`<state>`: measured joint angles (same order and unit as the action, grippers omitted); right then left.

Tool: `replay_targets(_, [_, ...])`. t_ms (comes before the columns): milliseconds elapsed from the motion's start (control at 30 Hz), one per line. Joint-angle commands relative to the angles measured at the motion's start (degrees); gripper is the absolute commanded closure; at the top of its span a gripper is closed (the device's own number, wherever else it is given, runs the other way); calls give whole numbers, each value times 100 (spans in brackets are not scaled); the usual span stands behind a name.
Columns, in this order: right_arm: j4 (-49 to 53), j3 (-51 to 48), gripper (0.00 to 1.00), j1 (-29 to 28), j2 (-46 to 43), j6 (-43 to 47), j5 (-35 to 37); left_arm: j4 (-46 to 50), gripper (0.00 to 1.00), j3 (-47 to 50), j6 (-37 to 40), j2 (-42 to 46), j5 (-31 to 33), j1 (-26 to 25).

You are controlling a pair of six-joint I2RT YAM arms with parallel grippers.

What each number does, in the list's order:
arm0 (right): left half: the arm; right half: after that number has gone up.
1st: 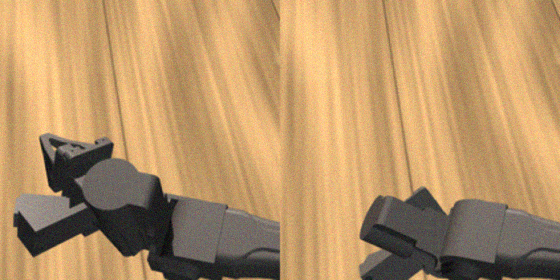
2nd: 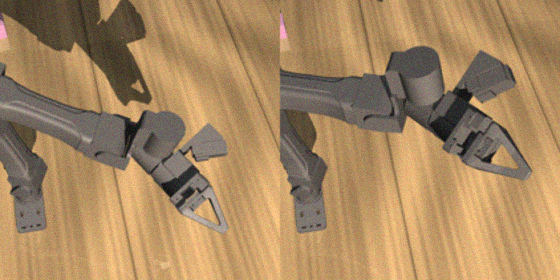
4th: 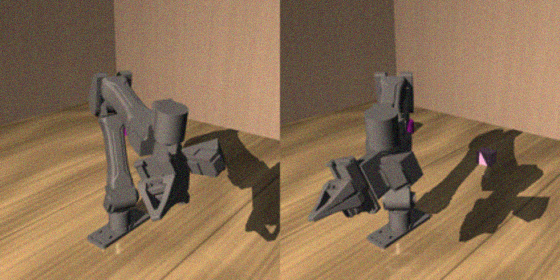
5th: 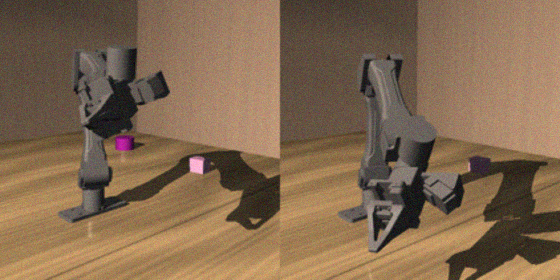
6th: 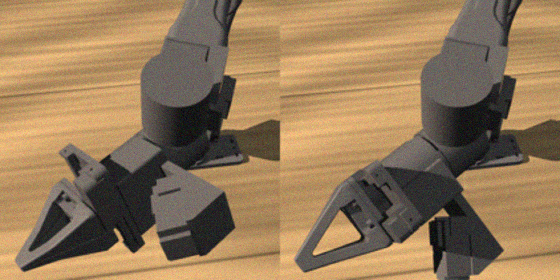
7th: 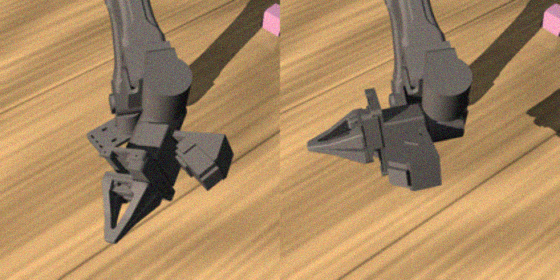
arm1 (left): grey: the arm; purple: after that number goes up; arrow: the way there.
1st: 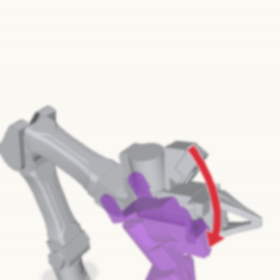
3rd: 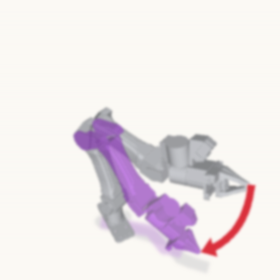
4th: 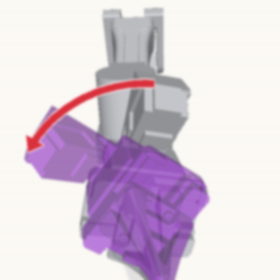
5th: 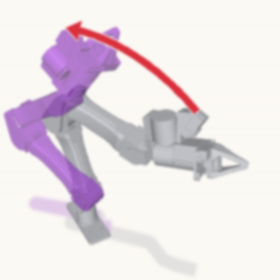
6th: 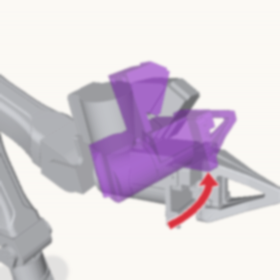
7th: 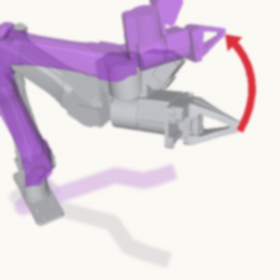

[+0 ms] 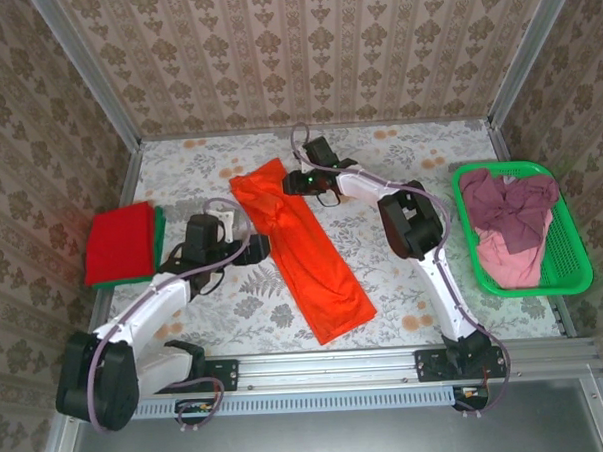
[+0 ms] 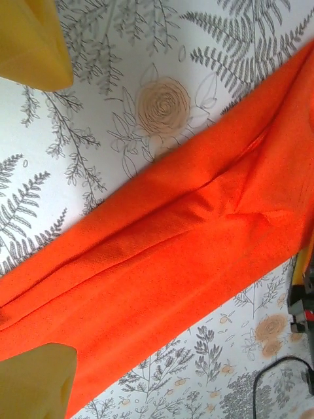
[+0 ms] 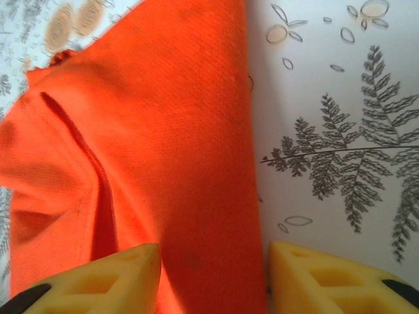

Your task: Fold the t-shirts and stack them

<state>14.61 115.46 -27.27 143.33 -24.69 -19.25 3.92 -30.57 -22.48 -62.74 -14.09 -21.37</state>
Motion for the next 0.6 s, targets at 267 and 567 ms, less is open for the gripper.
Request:
replay_targets(267, [138, 459, 100, 221, 290, -537, 57, -347, 0, -80, -212, -478, -68, -39])
replay_targets(567, [245, 417, 100, 769, 170, -818, 1056, -911, 0, -99, -438, -1246, -99, -193])
